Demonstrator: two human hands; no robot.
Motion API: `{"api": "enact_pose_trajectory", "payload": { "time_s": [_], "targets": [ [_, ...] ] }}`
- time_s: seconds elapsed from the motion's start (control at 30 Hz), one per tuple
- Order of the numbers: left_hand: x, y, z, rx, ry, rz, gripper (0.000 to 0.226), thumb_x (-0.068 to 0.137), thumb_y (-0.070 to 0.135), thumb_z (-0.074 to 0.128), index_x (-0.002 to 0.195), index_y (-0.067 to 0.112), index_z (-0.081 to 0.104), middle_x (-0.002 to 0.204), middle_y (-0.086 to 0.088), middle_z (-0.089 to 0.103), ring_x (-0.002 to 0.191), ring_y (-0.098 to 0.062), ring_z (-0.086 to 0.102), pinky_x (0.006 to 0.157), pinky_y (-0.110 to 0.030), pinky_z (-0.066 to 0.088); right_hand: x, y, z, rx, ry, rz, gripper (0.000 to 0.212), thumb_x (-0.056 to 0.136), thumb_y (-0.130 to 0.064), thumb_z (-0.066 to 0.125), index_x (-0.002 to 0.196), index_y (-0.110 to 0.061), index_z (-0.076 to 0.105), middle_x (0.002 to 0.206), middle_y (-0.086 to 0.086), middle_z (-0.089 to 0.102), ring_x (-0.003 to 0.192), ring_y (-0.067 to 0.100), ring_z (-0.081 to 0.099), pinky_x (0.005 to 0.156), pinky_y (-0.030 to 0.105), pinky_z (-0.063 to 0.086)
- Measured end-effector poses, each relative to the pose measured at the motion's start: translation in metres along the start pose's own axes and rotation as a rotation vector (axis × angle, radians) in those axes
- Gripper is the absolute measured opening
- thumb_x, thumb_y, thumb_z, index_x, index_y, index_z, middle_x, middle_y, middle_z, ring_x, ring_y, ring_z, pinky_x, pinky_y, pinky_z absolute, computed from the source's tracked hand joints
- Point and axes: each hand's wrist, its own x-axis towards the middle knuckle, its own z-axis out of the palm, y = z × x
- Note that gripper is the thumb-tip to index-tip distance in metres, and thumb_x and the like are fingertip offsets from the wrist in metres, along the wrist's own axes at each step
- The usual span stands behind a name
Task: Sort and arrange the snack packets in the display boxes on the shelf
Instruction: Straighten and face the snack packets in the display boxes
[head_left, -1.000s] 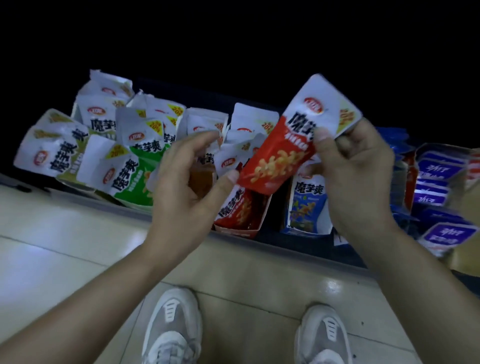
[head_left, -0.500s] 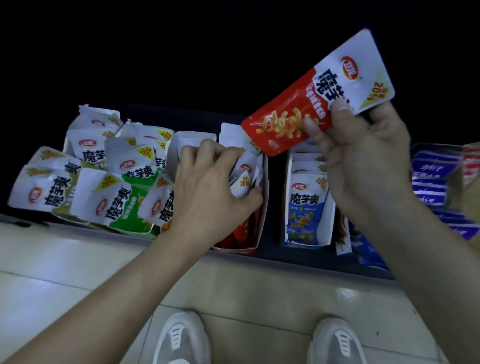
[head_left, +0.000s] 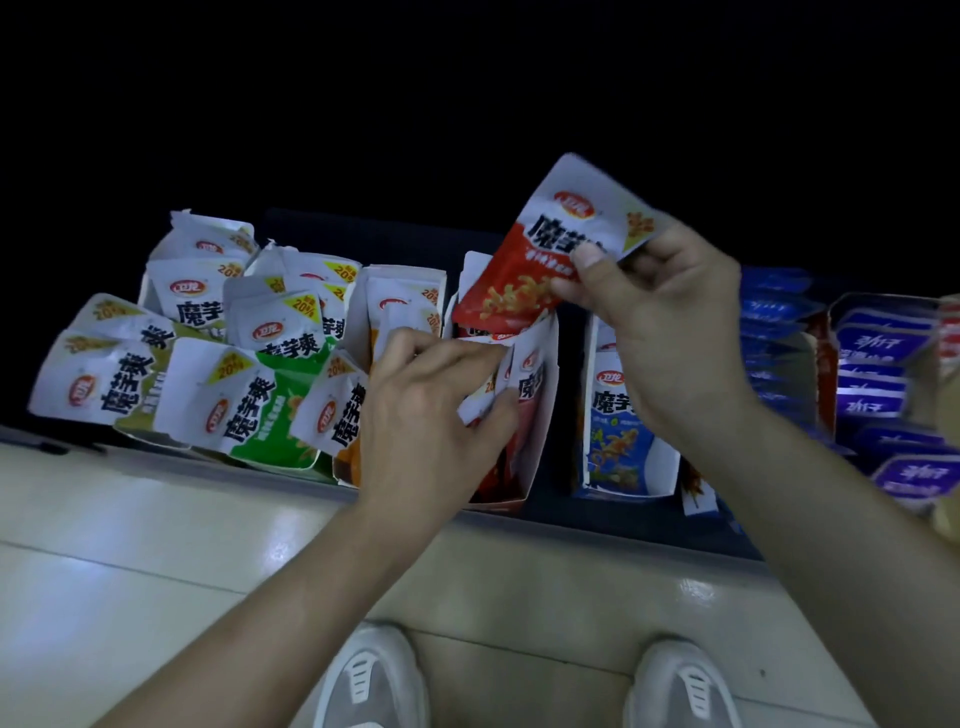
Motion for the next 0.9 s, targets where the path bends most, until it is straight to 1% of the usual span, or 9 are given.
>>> {"api": "enact_pose_trajectory", "payload": {
  "time_s": [0.1,0.2,0.33,0.43,0.5,0.6,0.67,0.8,0.9],
  "targets": [
    [-0.004,0.001,0.001,-0.002,0.028,0.028,0.016,0.086,0.019,0.073,0.099,0.011,0.078,0.094,0.004,0.074,0.087,-0.026,0.055,0.074,-0.039,0.05,0.0,0.011,0.0,-0.285,-0.052,-0.053,0.013,0.094,-0.009,0.066,0.107,-0.009,0.071,0.101,-0.005,0.073,0.096,0.005,0.07,0.083,0.024,0.058],
    [-0.008,0.004,0.001,0.001,0.023,0.028,0.018,0.089,0.021,0.071,0.102,0.013,0.078,0.095,0.004,0.075,0.088,-0.024,0.055,0.075,-0.041,0.05,0.004,0.015,0.002,-0.49,-0.115,-0.048,0.012,0.092,-0.013,0.07,0.103,-0.01,0.075,0.089,-0.017,0.068,0.083,-0.011,0.065,0.072,0.01,0.053],
    [-0.011,0.002,0.001,0.003,0.044,0.031,0.022,0.088,0.021,0.071,0.107,0.011,0.077,0.099,0.002,0.075,0.087,-0.026,0.057,0.075,-0.041,0.051,0.015,0.012,0.001,-0.704,-0.21,-0.088,0.016,0.093,-0.021,0.069,0.101,-0.009,0.076,0.094,-0.001,0.075,0.08,0.004,0.067,0.073,0.029,0.057],
    [-0.012,0.003,0.001,-0.007,0.057,0.036,0.024,0.088,0.018,0.072,0.11,0.011,0.076,0.104,0.003,0.075,0.088,-0.026,0.058,0.077,-0.04,0.051,0.015,0.001,0.002,-0.584,-0.176,-0.18,0.028,0.093,-0.02,0.068,0.12,-0.014,0.068,0.098,-0.001,0.071,0.083,0.004,0.064,0.075,0.015,0.052],
    [-0.013,0.004,0.001,-0.01,0.063,0.033,0.023,0.088,0.017,0.072,0.109,0.01,0.076,0.105,0.003,0.075,0.089,-0.026,0.058,0.077,-0.04,0.051,0.015,-0.004,0.003,-0.565,-0.15,-0.257,0.021,0.094,-0.016,0.067,0.113,-0.012,0.072,0.092,-0.004,0.07,0.086,0.004,0.064,0.075,0.01,0.049],
    [-0.012,0.002,0.002,-0.017,0.054,0.025,0.023,0.087,0.019,0.072,0.108,0.011,0.077,0.104,0.004,0.074,0.089,-0.024,0.056,0.077,-0.038,0.05,0.02,-0.001,0.006,-0.717,-0.229,-0.295,0.012,0.091,-0.014,0.068,0.098,-0.011,0.078,0.088,-0.007,0.071,0.085,0.002,0.064,0.075,0.01,0.051],
    [-0.012,0.001,0.001,-0.019,0.043,0.023,0.024,0.087,0.02,0.073,0.11,0.012,0.076,0.104,0.004,0.074,0.09,-0.023,0.055,0.078,-0.035,0.049,0.024,0.005,0.008,-0.773,-0.291,-0.223,0.01,0.09,-0.012,0.071,0.095,-0.011,0.079,0.088,-0.003,0.073,0.078,0.001,0.063,0.076,0.009,0.051],
    [-0.012,-0.002,-0.001,-0.032,0.024,0.021,0.027,0.086,0.019,0.075,0.112,0.011,0.076,0.104,0.003,0.074,0.091,-0.024,0.057,0.081,-0.034,0.048,0.018,0.006,0.003,-0.688,-0.264,-0.164,0.019,0.096,-0.014,0.064,0.11,-0.009,0.075,0.103,0.001,0.074,0.091,-0.001,0.064,0.084,0.012,0.052],
    [-0.009,-0.007,-0.006,-0.089,-0.023,-0.019,0.029,0.087,0.025,0.076,0.114,0.014,0.075,0.104,0.004,0.074,0.094,-0.024,0.061,0.083,-0.033,0.048,0.001,0.001,-0.009,-0.568,-0.256,-0.174,0.023,0.097,-0.005,0.058,0.115,-0.01,0.072,0.108,-0.005,0.067,0.101,-0.005,0.061,0.088,0.015,0.051]
  ]
}}
